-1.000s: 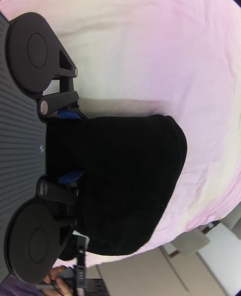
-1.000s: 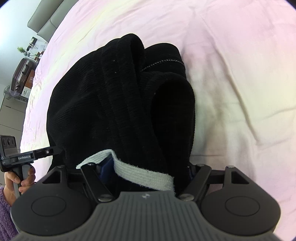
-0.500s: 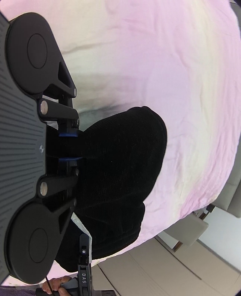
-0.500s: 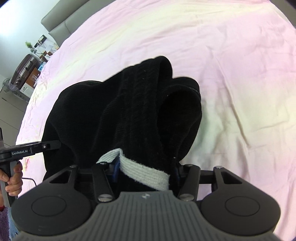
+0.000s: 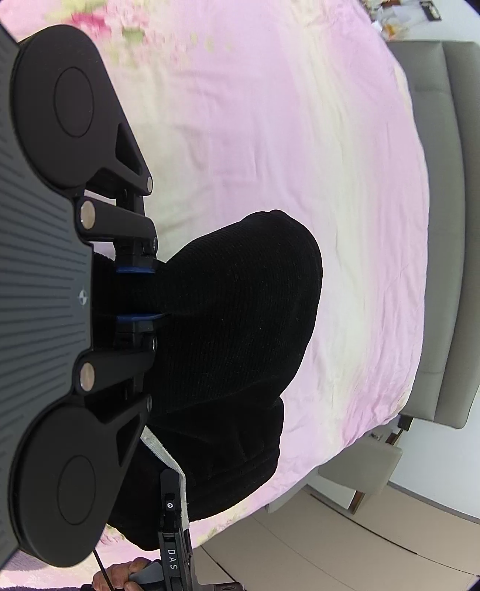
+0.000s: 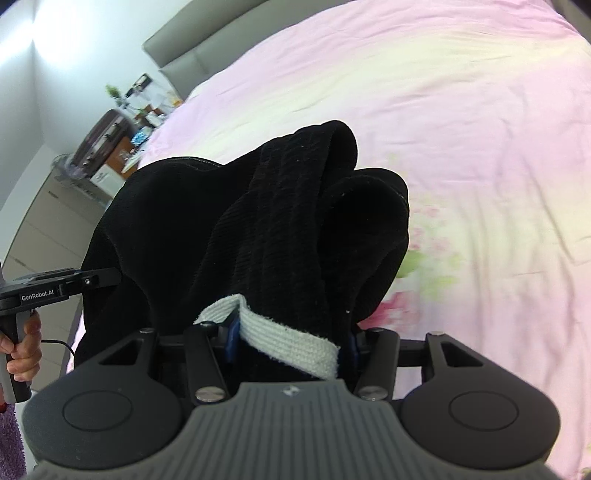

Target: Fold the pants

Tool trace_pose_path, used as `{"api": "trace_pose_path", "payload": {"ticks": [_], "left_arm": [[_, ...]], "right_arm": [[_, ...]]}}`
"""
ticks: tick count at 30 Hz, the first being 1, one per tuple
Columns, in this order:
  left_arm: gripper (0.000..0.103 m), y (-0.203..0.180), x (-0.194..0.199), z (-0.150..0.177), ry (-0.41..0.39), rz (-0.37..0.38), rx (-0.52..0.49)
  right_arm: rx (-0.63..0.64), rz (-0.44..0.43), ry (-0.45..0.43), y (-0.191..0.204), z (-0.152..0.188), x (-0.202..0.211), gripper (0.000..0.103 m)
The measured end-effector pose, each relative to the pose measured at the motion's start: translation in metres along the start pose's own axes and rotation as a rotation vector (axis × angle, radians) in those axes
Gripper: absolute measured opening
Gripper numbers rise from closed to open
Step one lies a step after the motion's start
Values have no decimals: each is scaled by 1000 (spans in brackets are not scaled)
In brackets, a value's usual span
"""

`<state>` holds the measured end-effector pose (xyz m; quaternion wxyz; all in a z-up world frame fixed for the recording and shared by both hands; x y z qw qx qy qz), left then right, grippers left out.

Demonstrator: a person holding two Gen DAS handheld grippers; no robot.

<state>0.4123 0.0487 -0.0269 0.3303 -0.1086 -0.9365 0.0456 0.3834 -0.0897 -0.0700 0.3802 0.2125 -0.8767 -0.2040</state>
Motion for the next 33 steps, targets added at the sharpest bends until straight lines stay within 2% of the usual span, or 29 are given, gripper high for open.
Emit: {"api": "trace_pose_path", "payload": {"ticks": [7,11,15,22,27,30,33], "left_arm": [[21,53,51,12,-3,-83,11],[21,90,53,34,11,-107,55],[21,129,40,60,39,-118,110],[21,188,9,103,64,-116,179],[21,207,-18,132,113,-135,141],[22,218,-24,142,145,-137,146],[25,215,-25,146,152,-166,123]], "right_arm": [[41,-88,25,98,31,-17,48],[70,-103,52,138,55,-41,48],[87,-93,89,158,79,-72,48],[104,-49,140,160,110,-138,47],[152,-9,217,135,127,-166,48],[166,34,294,127,138,-182,52],[161,69,325,120,147,-193,60]]}}
Point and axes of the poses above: each gripper's, at about its wrist camera, not at the fingertips, and x roughly against the way its jaws point, y to its left, z to its underside, the point moved 7 cm from there along -x, roughly the way its jaws point, and after that the axes turned 15 degrees about -y, right-handed, at the moved point
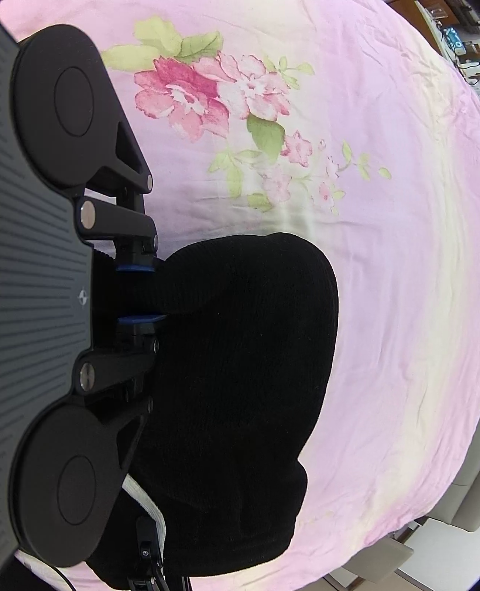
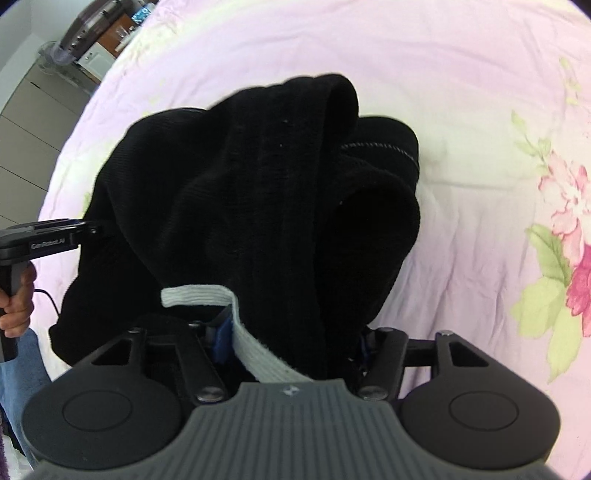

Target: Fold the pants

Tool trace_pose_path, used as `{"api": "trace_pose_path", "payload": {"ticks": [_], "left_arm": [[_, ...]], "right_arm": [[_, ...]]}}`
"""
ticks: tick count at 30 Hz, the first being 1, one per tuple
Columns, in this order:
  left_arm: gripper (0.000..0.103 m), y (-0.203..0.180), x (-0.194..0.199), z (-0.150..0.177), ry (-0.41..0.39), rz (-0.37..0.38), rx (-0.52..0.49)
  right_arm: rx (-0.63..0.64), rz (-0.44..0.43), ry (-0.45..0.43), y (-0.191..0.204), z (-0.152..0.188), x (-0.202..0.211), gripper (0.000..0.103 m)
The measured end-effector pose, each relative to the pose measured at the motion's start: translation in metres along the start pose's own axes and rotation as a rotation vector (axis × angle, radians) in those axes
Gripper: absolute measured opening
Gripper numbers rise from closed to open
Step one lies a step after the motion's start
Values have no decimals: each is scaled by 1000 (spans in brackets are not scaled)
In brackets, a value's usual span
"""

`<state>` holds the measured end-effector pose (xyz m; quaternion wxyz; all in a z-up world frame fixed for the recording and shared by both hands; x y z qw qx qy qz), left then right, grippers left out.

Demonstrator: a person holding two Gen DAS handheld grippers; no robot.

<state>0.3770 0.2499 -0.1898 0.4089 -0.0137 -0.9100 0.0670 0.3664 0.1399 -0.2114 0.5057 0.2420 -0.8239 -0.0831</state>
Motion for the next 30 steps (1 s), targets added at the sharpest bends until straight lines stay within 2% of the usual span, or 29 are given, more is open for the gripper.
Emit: {"api": "trace_pose_path", "payload": {"ticks": [4,8,12,15,20,22,24,30], "left_arm": [[40,-4,17,-4,-14,-57,-38],[41,-6,53,-8,-41,-95,-124],[41,-12,92,-4,-25,-102,-231],[41,-20,117,0,-6,-111,-306],[40,-32,124,16,-26,-99,-293],[36,-35,113,31,-25,-102,-277],[31,-35,100,47,-4,-114,-263],[32,-20,70,84,66,-107,-225]], "right_arm": [[3,25,-6,4,1,0,65],[28,53,-23,3,-1,21,68],[150,90,-79,13,-7,53,67],[276,115,-147,26,-10,77,60],[405,98,-208,45,7,97,28],[457,87,-208,47,18,94,21],[482,85,-198,46,31,86,19],[454,129,-176,19,56,53,17]]}}
Point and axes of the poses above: each gripper's, at about its wrist camera, not at the fingertips, and x roughly against the way its jaws point, y to its left, z to its underside, the point moved 7 cm from there along -x, roughly the way its jaws point, and after that the axes turned 15 degrees about -y, right-handed, at the moved point
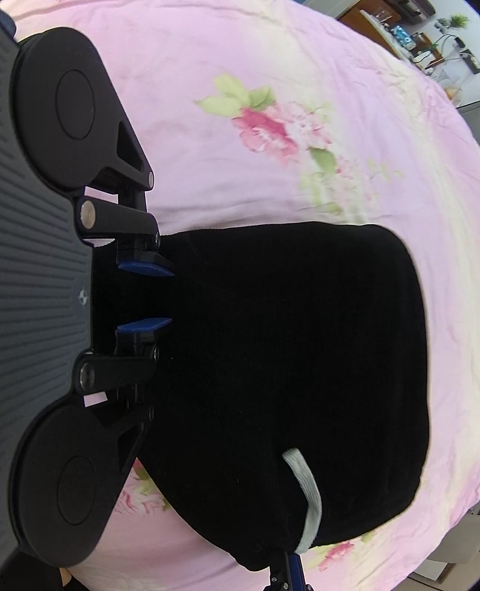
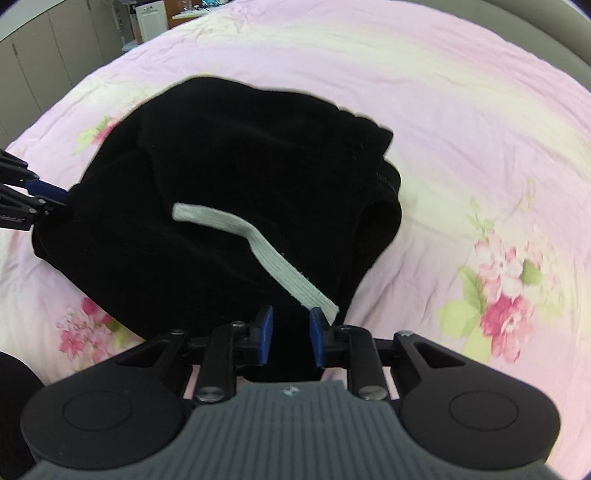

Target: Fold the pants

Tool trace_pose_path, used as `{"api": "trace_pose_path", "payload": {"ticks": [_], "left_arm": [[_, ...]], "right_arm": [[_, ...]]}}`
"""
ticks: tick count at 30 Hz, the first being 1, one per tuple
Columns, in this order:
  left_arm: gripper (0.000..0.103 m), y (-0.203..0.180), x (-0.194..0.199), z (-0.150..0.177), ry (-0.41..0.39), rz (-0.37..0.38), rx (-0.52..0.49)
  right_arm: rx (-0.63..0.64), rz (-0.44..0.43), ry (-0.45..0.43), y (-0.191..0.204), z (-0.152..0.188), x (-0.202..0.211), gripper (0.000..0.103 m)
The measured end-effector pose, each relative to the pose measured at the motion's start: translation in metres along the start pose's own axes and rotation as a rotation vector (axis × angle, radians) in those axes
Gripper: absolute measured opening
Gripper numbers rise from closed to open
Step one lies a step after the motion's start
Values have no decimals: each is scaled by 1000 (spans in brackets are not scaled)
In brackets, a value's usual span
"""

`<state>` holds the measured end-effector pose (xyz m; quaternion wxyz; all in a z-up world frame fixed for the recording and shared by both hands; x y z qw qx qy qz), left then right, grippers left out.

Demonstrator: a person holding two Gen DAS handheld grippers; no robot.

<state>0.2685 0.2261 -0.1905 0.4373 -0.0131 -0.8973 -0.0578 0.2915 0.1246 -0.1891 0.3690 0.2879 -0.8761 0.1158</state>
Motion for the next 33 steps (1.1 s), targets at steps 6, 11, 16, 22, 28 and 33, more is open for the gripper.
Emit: {"api": "trace_pose_path", "payload": {"ticks": [6,11,16,22,28,33], "left_arm": [[32,-8,-5,-1,49,-27,-77],[32,-2,23,-36,-53,0,-92],[32,11,15,-86,-189,-33,-15],[32,21,-30,-119,-249,-13,106],[32,33,-76,-120,-237,9,185],[30,50,-101,-123,-167,46,285]], "right_arm": [[-18,-16,9,-5,2,-6,18],[-31,-35,-54,-17,-26,16,20],[-30,-17,-168,-25,-73,13,20],[-12,25,-158,-33,-96,-30,19],[-13,47,-112,-56,-88,-79,19],[-89,39,-87,-71,-92,-110,21]]}}
Point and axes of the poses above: each gripper's, at about its wrist camera, not at the fingertips, and x roughly against the way its jaws point, y to its left, z to its underside, the point moved 7 cm from there along -x, roughly the way its jaws point, and after that the axes turned 15 degrees about -y, right-handed, at the moved point
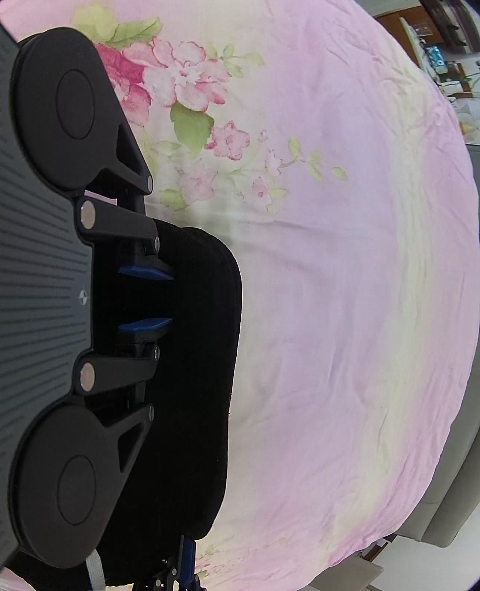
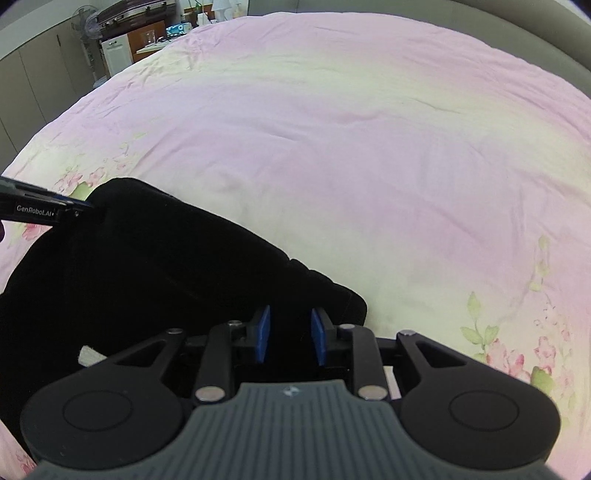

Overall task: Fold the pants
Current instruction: 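Open both tools and pull them back from the folded pants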

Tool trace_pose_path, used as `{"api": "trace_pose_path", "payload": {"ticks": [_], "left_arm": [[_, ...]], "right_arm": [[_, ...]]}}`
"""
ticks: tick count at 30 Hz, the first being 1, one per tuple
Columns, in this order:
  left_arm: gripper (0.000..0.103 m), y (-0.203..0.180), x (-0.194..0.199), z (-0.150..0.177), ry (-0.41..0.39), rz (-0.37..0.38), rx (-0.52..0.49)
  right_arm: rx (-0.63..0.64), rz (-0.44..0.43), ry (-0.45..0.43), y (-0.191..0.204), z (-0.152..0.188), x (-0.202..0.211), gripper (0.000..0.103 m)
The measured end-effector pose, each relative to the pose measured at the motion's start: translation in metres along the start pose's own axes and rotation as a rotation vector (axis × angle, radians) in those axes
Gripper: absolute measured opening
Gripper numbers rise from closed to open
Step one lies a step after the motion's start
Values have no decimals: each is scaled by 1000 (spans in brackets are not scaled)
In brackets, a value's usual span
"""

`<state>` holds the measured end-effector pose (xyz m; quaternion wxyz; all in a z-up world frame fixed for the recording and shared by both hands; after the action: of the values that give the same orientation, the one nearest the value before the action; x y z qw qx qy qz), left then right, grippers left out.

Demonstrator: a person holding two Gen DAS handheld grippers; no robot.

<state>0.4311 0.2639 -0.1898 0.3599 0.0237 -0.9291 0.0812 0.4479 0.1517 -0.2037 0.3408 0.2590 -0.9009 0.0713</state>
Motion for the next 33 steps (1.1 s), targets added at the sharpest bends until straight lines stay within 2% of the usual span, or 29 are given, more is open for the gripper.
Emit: {"api": "trace_pose_path", "payload": {"ticks": [5,7,9,10,13,16,20,23,25,29,32,33], "left_arm": [[30,-5,5,-3,9,-28,-23],[30,-10,17,-8,-1,-50,-18],[31,-19,37,-11,-23,-73,-65],[31,-25,49,-11,-42,-86,-100],[33,-45,93,-14,-102,-100,-190],[36,-63,139,-18,-160,-116,-238],[49,-92,202,-19,-270,-138,-311],[57,-113,242,-13,-353,-154,-343],[61,-123,264,-4,-391,-169,-351],[75,-141,295,15,-444,-198,-356],[77,-148,307,32,-441,-234,-374],[83,-150,310,39,-442,-252,-374]], "right_arm": [[1,12,1,3,-3,0,22],[-6,16,1,4,-7,9,22],[-37,15,-16,6,-12,21,23],[-42,12,-34,6,-15,35,26],[-6,21,-92,18,-21,67,43],[33,12,-157,32,-24,111,52],[78,-5,-243,52,-23,174,66],[98,2,-301,67,-17,221,72],[97,-5,-337,76,-10,249,83],[100,-13,-412,95,13,302,91],[100,5,-440,107,34,325,92],[93,14,-441,110,41,330,92]]}}
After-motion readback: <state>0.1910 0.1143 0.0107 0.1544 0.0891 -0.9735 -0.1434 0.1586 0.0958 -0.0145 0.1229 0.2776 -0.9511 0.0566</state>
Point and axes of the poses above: each gripper's, at about its wrist camera, not at the fingertips, and x roughly against the way its jaws point, y to its left, z to its underside, the point moved 7 cm from there along -x, roughly the way its jaws point, and after that the axes turned 15 degrees about -y, right-handed, at the moved point
